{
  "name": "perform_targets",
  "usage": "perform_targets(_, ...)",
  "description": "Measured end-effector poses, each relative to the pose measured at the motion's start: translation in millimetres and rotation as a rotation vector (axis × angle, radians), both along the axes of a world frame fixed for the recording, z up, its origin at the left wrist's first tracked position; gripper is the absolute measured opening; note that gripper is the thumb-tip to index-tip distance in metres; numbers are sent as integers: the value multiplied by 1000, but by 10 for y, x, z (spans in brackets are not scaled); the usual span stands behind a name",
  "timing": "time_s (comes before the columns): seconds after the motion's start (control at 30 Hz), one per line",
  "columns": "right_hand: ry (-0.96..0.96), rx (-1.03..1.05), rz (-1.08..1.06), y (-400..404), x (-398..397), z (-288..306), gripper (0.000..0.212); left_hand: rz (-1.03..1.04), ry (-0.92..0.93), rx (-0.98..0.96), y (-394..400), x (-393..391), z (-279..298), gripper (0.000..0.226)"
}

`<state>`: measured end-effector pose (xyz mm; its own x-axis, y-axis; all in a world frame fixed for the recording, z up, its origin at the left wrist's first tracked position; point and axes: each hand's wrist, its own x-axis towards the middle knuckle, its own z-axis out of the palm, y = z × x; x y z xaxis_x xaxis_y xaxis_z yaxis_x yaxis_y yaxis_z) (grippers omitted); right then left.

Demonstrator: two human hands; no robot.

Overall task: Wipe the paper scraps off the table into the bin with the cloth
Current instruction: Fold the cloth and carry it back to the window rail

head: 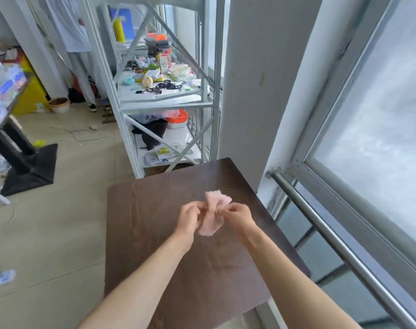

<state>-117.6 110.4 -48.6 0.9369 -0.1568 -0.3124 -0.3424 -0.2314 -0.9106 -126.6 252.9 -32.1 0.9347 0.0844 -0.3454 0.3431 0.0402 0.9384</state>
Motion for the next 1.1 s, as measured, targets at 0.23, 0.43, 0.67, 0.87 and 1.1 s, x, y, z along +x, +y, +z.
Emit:
perform_targets(0.23,-95,-223,-61,-755,17,73,28,-111,38,-172,-845,92,5,29)
perform_targets(0.43,-125,-542,-200,-1234,-41,221,22,-69,-48,128,-1323,241,-42,20)
perform_targets(0.67,-253,-781,-415,-1924,216,507,14,-136,-145,312,-1806,574,-28,12)
perform_targets(0.87,-240,-925,-220,-2144,479,497,21,-277,-77,292,-2342,970,-180,19)
perform_targets(1.1,-134,-1044,150,-2182,374,-60,34,-483,72,487,-2457,1209,-559,31)
